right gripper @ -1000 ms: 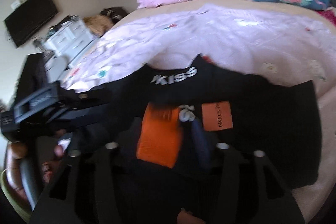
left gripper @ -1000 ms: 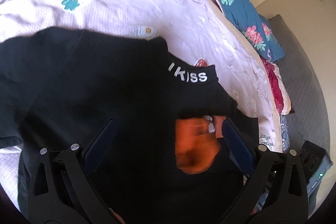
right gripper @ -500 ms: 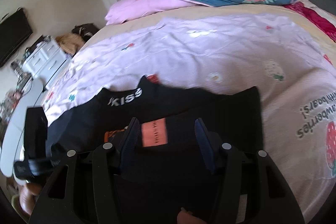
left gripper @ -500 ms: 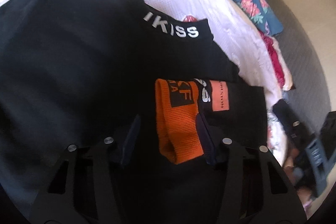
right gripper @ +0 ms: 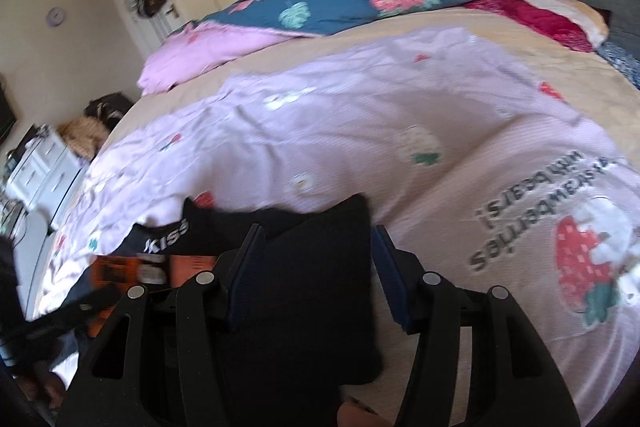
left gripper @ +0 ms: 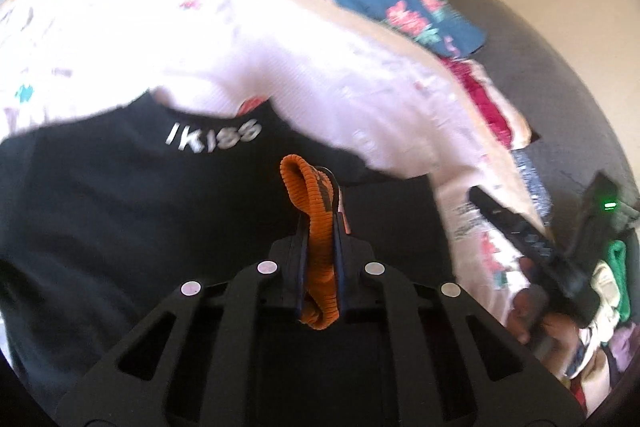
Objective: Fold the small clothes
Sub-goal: 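Grasp the other orange sleeve cuff with the left gripper and lift it, then lay the held sleeve across the shirt body and open the left gripper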
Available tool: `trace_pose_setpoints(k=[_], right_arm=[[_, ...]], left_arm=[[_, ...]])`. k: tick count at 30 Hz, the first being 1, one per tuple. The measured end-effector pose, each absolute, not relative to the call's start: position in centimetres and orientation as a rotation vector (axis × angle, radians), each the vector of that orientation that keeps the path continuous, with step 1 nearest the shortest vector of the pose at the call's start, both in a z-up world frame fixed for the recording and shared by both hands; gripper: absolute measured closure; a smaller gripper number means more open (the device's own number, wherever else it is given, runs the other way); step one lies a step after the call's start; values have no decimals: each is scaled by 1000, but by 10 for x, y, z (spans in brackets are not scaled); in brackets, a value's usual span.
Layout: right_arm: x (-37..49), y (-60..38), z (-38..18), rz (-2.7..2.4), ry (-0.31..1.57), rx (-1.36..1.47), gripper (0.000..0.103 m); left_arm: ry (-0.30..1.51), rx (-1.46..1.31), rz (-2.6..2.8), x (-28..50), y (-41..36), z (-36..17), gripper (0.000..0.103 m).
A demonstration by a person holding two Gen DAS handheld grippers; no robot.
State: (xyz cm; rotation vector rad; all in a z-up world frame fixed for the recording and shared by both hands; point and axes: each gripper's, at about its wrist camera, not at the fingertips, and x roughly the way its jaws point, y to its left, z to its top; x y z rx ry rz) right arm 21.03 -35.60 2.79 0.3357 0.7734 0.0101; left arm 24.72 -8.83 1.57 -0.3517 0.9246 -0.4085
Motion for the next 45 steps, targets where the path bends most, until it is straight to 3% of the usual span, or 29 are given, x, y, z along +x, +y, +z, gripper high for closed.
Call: trace_pose_setpoints(k=[9,17,45], right_arm=[[206,-374,32,-21,749,357,49],[206,-365,33,-8,752,323,49],[218,-304,12,129,869,153,49]], left_arm=[[760,-372,-472,224,-78,85,99],[712,-369,-432,203,-49,101,99],[924,-396,-159,206,47,-13,98]])
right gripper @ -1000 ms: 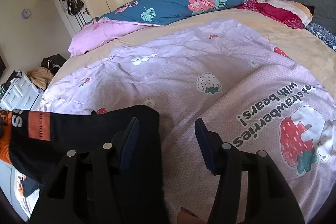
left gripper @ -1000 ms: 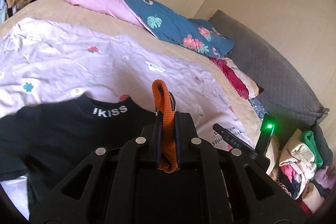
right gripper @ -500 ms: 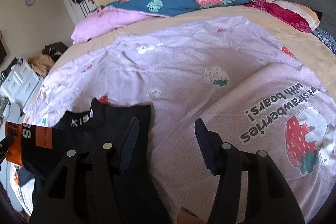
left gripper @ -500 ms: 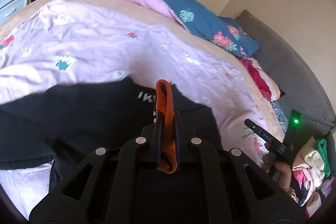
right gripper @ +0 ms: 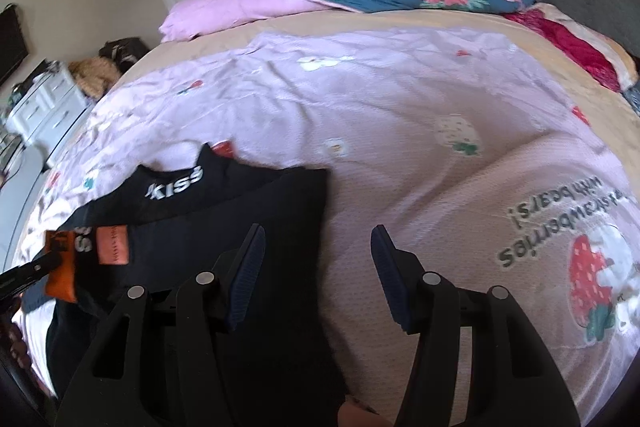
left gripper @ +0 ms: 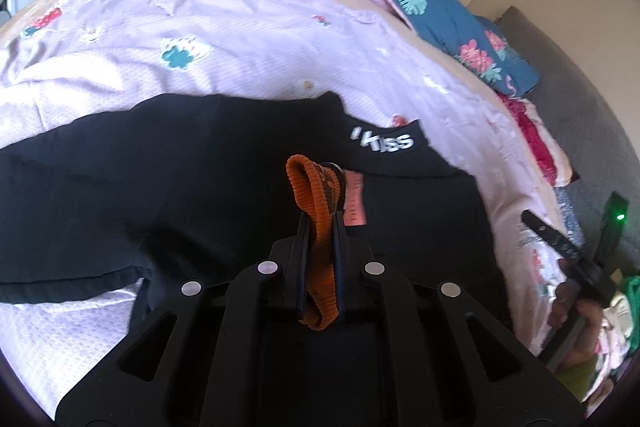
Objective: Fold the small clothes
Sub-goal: 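Lay the held sleeve across the shirt body and open the left gripper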
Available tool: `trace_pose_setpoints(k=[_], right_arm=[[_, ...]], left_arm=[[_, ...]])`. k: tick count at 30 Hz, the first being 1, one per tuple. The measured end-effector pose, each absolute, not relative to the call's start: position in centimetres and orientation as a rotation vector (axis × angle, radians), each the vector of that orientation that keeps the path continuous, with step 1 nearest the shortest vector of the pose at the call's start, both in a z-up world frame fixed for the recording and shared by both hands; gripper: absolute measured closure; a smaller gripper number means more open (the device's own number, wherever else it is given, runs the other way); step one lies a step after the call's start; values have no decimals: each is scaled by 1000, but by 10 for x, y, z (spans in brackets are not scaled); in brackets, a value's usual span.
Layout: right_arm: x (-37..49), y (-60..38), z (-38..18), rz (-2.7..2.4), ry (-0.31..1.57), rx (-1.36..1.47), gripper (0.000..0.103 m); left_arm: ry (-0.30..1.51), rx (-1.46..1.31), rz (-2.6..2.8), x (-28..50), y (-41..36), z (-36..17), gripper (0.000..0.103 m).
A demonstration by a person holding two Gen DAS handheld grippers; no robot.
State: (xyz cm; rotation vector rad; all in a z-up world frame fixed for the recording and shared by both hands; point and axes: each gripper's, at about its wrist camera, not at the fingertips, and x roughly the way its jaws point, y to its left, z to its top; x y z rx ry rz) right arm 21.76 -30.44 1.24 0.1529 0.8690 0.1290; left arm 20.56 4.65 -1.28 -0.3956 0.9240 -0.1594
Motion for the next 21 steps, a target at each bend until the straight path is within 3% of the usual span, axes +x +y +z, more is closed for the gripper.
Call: trace_pose_setpoints(k=[14,18,21], right_arm=[[214,-242,0,276,925,31,49],[215,-232,-8,300,952,9,49],[215,-228,-15,316,973,-11,43]], left_arm=[[841,-249,-73,185,39,-1,92],[901,-236,-114,196,20,-20,85],[973,-202,-67,202,14,-42,83]])
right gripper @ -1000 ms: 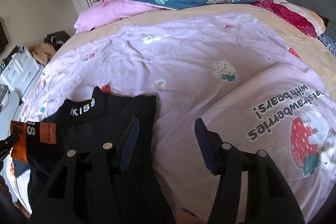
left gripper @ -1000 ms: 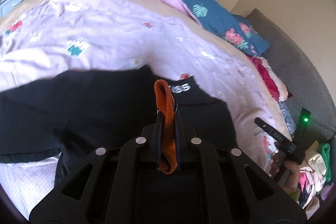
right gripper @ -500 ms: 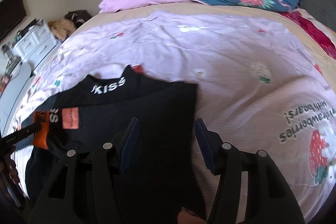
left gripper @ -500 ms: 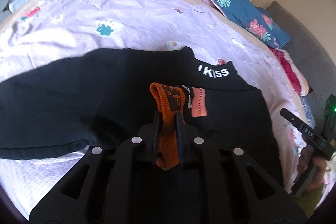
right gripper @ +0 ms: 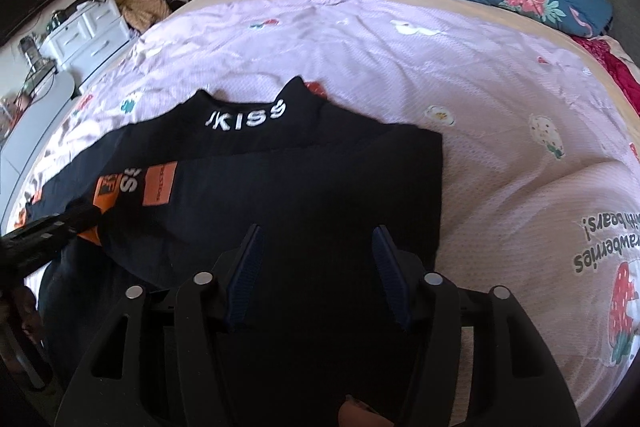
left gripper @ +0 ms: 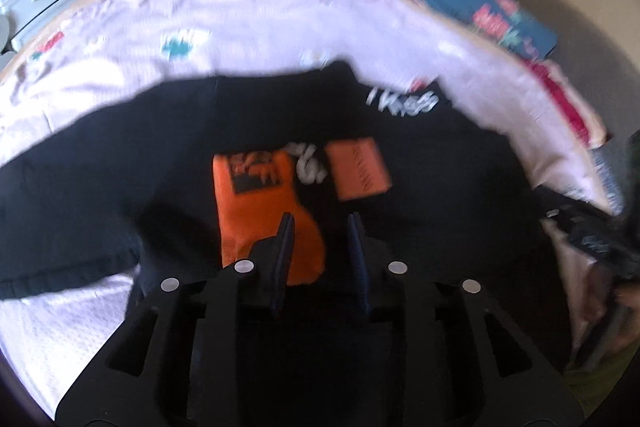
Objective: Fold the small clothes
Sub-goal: 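Lay the held sleeve across the shirt body and open the left gripper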
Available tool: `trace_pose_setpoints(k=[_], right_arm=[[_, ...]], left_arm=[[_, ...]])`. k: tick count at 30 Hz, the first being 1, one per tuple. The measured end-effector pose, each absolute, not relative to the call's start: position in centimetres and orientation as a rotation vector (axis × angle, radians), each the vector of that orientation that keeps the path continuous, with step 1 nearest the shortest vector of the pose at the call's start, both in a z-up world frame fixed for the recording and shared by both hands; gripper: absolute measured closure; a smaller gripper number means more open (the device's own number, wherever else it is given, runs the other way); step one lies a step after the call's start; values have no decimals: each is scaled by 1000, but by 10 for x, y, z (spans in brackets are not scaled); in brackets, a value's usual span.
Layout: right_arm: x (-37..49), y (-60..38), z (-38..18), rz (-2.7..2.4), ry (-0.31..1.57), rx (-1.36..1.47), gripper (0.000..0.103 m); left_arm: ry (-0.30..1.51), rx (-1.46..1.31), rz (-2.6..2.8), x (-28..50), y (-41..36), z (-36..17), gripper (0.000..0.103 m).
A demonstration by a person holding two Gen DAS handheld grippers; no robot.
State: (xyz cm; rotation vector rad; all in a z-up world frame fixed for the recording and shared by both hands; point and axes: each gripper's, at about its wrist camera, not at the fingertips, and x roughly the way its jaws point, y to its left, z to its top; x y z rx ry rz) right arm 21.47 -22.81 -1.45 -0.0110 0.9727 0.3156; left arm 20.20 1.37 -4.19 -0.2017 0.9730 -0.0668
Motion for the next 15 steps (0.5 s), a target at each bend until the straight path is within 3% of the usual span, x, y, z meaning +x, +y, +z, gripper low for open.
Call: trace_pose_setpoints(k=[2,7,9,13,15], right_arm=[[216,-228,-22,308,1010,-39,38],[223,-227,-47,247,1098,-122,38],[220,-224,-44,268,1086,-126,29],[214,-229,-35,293,1050,-56,26],[212,-232,-29,280,1022,-36,23]], left_arm=[[1017,-179,-39,205,12,-58,82],[991,-192,-62,201,18,-61,82],[977,-216,-71,196,22,-59,81],[940,-195,-55,180,27,-44,63],[922,-213,-60,176,31,-37,61]])
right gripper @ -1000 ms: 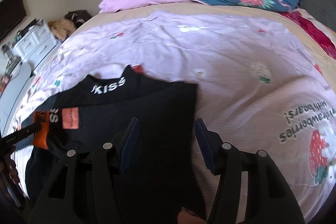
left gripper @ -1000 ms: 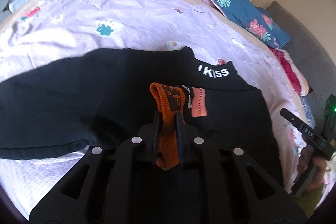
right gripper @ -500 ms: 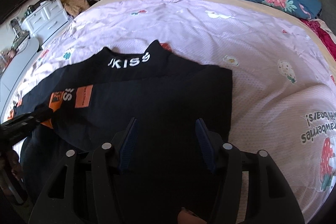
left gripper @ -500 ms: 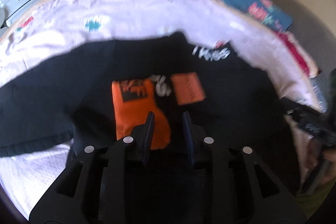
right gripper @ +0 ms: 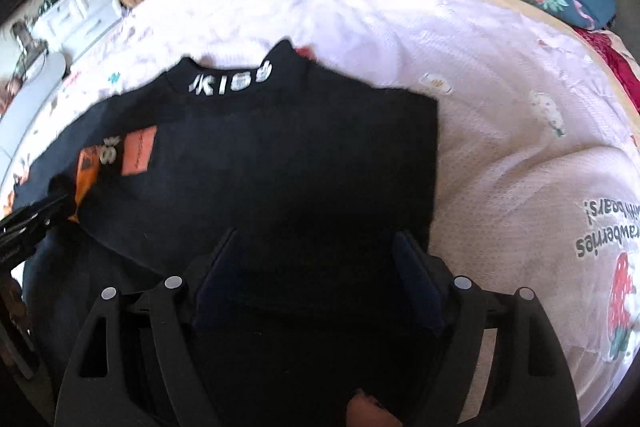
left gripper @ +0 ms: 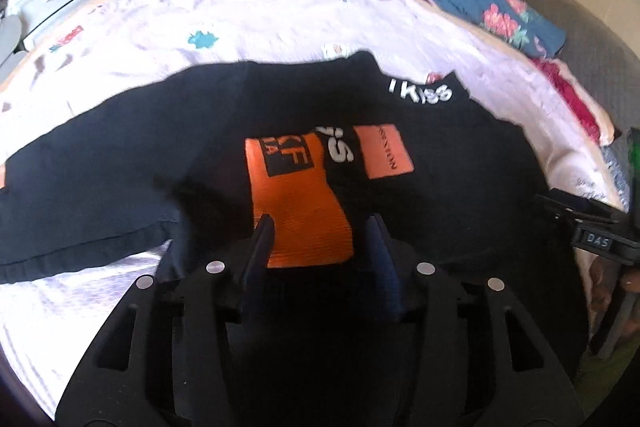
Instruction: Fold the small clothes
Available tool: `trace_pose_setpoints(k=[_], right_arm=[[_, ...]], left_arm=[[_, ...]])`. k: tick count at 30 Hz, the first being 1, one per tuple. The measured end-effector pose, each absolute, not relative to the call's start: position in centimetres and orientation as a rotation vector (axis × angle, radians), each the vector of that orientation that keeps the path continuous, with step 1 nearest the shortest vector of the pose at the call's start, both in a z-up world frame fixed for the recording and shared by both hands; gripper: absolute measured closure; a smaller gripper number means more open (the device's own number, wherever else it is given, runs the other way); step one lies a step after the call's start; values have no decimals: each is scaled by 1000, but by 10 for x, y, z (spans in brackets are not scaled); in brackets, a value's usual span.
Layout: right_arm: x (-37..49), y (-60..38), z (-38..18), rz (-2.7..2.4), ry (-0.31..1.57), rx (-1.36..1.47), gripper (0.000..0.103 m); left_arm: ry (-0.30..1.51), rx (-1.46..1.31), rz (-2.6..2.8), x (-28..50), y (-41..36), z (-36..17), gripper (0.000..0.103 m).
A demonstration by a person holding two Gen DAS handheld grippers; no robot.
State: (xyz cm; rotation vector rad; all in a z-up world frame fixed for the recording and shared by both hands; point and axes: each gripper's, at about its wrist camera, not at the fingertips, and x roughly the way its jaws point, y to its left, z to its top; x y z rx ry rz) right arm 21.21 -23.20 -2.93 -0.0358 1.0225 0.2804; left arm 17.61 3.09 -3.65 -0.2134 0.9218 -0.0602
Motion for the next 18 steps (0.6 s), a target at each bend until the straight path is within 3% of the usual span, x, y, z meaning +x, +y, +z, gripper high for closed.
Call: trace_pose_setpoints(k=[4,10,18], right_arm=[[209,-239,-14,244,963,0,9],[206,-241,-2,232,909,59,6],[188,-209,26,290,805,83,4]], left_arm=[[897,-217,-40,171,36,-27,35],[866,-211,3,161,46,-15,10],[848,-254,132,145,84,-9,9]])
